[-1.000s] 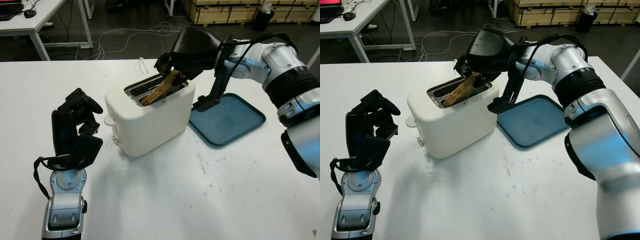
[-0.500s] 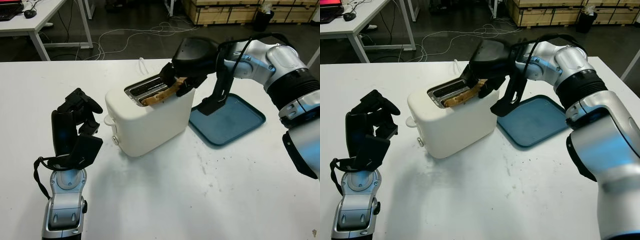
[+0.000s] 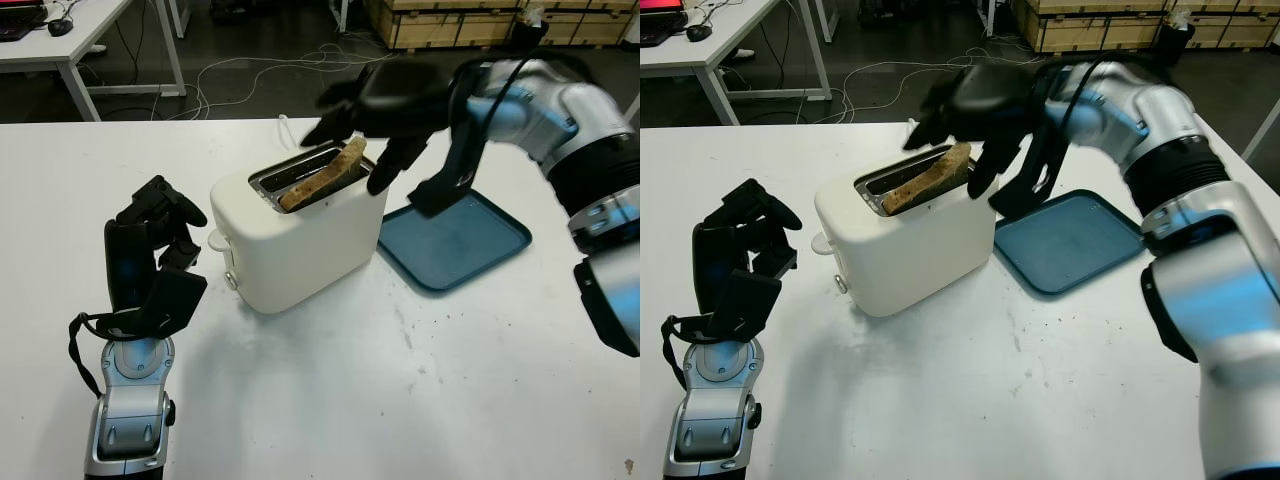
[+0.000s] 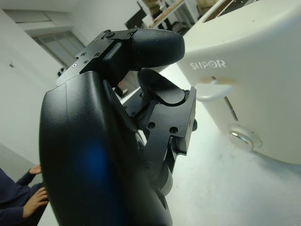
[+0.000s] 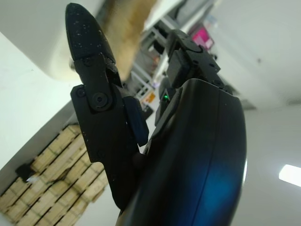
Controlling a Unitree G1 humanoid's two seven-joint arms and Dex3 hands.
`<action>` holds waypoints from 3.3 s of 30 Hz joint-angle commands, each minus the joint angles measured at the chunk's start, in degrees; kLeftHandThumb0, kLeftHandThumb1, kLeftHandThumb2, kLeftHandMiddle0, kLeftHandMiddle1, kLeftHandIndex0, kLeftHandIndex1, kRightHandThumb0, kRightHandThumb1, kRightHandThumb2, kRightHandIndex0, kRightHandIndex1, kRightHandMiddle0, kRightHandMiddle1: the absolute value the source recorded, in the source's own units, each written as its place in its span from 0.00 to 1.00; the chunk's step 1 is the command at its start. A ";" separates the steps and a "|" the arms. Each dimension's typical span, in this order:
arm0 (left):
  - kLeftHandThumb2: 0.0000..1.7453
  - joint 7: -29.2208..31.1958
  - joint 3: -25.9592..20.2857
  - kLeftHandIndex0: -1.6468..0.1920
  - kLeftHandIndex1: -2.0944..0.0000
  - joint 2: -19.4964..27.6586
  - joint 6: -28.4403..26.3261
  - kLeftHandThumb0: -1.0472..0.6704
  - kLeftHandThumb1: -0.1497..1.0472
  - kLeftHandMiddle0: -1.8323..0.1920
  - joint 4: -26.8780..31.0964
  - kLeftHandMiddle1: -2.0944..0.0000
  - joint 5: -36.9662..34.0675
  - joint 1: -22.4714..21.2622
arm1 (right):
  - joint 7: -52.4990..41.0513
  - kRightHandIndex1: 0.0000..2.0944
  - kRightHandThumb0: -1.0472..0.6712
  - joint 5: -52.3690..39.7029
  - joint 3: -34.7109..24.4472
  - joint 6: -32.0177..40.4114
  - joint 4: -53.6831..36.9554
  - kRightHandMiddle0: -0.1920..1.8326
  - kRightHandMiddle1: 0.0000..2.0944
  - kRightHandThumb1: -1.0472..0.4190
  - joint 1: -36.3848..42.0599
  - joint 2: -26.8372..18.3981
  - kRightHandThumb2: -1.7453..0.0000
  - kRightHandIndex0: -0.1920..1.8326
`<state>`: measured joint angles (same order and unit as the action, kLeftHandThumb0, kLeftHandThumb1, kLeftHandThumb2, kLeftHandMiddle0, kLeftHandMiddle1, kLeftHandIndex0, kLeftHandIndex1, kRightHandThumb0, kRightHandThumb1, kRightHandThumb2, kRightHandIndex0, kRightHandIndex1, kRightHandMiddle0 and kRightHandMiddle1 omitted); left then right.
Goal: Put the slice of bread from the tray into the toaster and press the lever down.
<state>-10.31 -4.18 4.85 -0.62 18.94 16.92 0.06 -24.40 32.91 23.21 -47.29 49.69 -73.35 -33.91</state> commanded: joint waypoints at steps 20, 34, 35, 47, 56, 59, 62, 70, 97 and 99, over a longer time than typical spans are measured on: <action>0.61 0.19 -0.18 0.51 0.17 1.38 0.20 0.59 0.83 0.37 -0.17 0.17 0.72 -1.72 | 18.12 0.45 0.41 -39.48 -30.31 11.40 -10.61 0.61 0.06 0.09 43.25 17.25 0.85 0.52; 0.63 4.80 -0.91 0.49 0.17 5.84 -2.08 0.62 0.78 0.37 2.72 0.17 1.74 -2.83 | 28.58 0.83 0.39 -33.87 -31.69 22.53 -36.47 0.42 0.75 0.09 65.26 25.41 0.75 0.53; 0.63 5.21 -0.83 0.49 0.17 6.38 -2.58 0.63 0.77 0.37 3.26 0.17 2.37 -2.79 | 28.43 0.83 0.38 -33.85 -31.74 22.67 -37.25 0.41 0.75 0.09 65.58 25.38 0.75 0.52; 0.59 17.65 -1.63 0.47 0.50 16.78 -7.57 0.64 0.64 0.35 10.51 0.17 5.32 -1.18 | 24.08 0.83 0.37 -34.72 -32.86 25.05 -39.79 0.45 0.67 0.09 62.39 20.93 0.77 0.49; 0.32 24.04 0.38 0.33 0.84 25.12 -6.50 0.60 0.67 0.38 10.71 0.24 11.68 -2.90 | 24.01 0.83 0.37 -32.72 -32.32 24.24 -38.26 0.48 0.60 0.09 60.75 20.76 0.78 0.49; 0.18 26.34 1.61 0.32 0.92 27.94 -5.95 0.62 0.73 0.36 9.72 0.29 14.08 -3.79 | 23.72 0.83 0.38 -33.15 -32.34 24.25 -38.49 0.47 0.62 0.09 60.72 20.90 0.78 0.50; 0.10 28.59 2.37 0.31 0.95 29.47 -6.34 0.63 0.78 0.34 9.25 0.32 14.84 -4.57 | 23.67 0.83 0.39 -33.25 -32.36 24.24 -38.56 0.46 0.63 0.09 60.78 20.93 0.79 0.50; 0.04 31.21 3.24 0.29 0.97 31.34 -7.17 0.63 0.80 0.32 9.36 0.34 18.68 -4.97 | 23.23 0.83 0.39 -32.54 -32.10 23.70 -38.62 0.46 0.62 0.09 61.16 20.53 0.80 0.50; 0.00 33.49 4.99 0.26 1.00 30.28 -8.85 0.62 0.87 0.39 5.96 0.25 23.68 -5.12 | 21.62 0.83 0.41 -34.34 -32.53 23.91 -39.38 0.42 0.72 0.09 62.35 21.38 0.80 0.50; 0.00 32.86 5.19 0.24 0.99 30.09 -8.40 0.62 0.87 0.39 5.36 0.25 23.63 -5.18 | 21.56 0.83 0.41 -34.51 -32.61 23.97 -39.40 0.42 0.72 0.09 62.36 21.45 0.80 0.50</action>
<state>22.75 0.36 35.07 -9.17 25.31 40.27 -4.93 -2.69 -1.17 -9.13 -23.17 10.78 -11.14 -12.57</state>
